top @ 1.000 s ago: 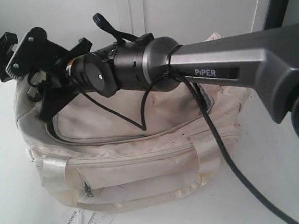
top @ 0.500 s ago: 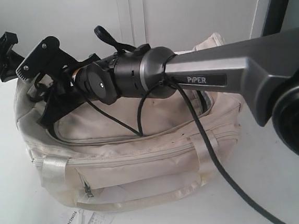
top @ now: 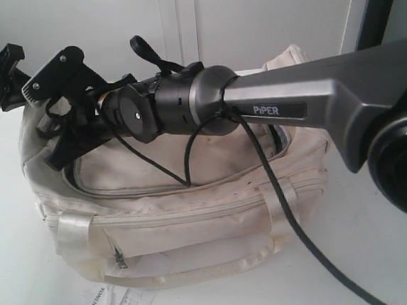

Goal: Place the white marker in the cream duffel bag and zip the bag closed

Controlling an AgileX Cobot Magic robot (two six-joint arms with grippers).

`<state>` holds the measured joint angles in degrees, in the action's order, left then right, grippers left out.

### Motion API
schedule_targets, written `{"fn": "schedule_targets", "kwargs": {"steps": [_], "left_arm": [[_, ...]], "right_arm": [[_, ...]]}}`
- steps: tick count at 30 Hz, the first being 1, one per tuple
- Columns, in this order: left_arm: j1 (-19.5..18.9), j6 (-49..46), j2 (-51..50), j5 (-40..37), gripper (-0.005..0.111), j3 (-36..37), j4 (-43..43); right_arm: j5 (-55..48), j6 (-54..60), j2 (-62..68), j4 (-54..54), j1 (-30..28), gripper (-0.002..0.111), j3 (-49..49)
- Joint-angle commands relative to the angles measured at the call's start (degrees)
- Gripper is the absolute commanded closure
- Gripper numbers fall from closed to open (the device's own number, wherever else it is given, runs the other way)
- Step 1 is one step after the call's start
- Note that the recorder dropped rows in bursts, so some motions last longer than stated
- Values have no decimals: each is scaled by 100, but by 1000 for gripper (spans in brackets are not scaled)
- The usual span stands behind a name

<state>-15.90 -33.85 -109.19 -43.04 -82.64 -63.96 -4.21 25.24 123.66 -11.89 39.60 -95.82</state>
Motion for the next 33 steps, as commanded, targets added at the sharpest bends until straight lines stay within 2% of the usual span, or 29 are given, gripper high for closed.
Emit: {"fn": "schedule_targets", "kwargs": {"steps": [1, 33], "left_arm": [[-9, -82, 23, -153, 107, -16, -194], [-9, -92, 23, -153, 107, -16, -194]], "right_arm": [[-193, -327, -57, -44, -12, 108, -33], [-2151, -1150, -802, -161, -136, 108, -33]]}}
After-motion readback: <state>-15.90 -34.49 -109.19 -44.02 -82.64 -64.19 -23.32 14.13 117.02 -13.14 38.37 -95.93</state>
